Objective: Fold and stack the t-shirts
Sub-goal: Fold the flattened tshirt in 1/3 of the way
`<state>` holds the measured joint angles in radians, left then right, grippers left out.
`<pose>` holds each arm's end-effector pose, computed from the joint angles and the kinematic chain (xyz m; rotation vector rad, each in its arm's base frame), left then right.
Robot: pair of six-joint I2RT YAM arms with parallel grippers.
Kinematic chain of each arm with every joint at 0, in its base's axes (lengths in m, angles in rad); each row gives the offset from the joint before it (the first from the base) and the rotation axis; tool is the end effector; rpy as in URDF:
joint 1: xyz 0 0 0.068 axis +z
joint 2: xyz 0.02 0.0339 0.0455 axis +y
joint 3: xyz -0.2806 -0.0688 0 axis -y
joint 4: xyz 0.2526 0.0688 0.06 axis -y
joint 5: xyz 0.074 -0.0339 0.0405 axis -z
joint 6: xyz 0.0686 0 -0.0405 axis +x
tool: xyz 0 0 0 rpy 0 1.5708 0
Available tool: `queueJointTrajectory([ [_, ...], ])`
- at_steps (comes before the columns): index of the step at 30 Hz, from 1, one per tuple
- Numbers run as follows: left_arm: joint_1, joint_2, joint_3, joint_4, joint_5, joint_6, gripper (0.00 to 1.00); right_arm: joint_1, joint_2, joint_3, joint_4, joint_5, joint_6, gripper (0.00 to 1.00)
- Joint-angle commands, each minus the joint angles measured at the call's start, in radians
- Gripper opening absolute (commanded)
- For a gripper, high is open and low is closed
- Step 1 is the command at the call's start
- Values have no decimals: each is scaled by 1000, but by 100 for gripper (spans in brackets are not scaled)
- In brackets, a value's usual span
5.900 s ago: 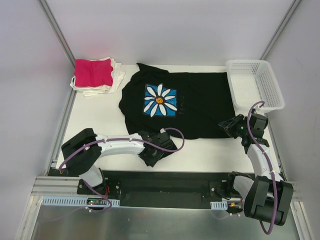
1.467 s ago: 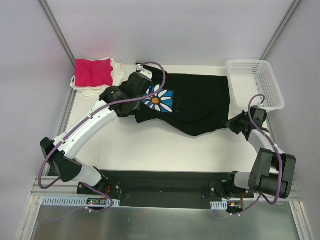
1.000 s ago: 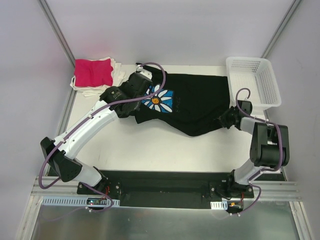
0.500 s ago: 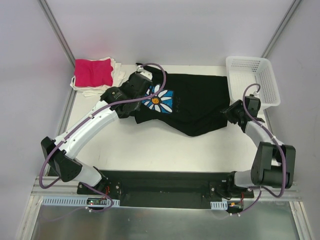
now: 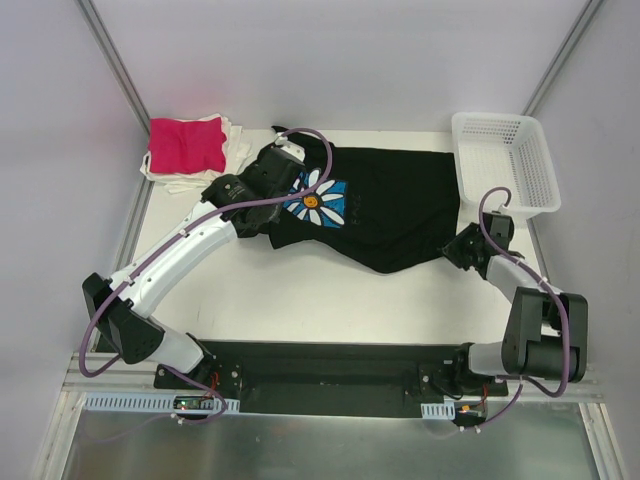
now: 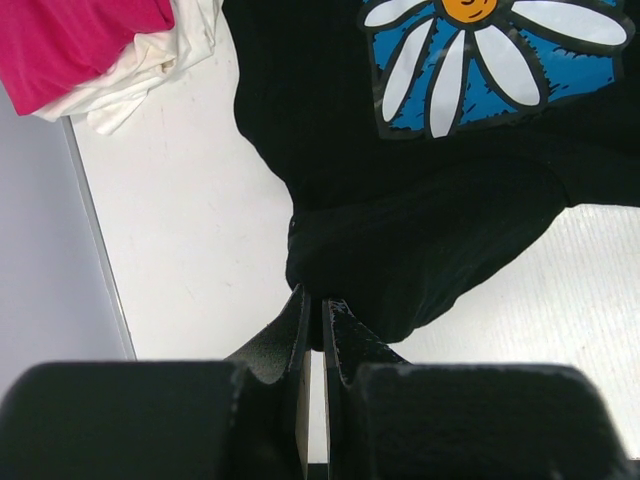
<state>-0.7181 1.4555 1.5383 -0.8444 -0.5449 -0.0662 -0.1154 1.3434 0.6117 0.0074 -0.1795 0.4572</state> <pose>0.2723 -0.1907 0.3814 0.4539 2.1627 0.2074 0.2902 -0.0213 0.1690 0.5622 2.2413 0.3816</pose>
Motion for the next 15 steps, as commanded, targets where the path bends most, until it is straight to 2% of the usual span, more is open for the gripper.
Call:
queueJointTrajectory([
  [1, 8, -29, -6, 15, 3, 6, 0, -4, 31, -4, 54, -6, -3, 24],
  [15, 8, -23, -1, 13, -1, 8, 0, -1, 137, 2, 137, -28, 23, 25],
])
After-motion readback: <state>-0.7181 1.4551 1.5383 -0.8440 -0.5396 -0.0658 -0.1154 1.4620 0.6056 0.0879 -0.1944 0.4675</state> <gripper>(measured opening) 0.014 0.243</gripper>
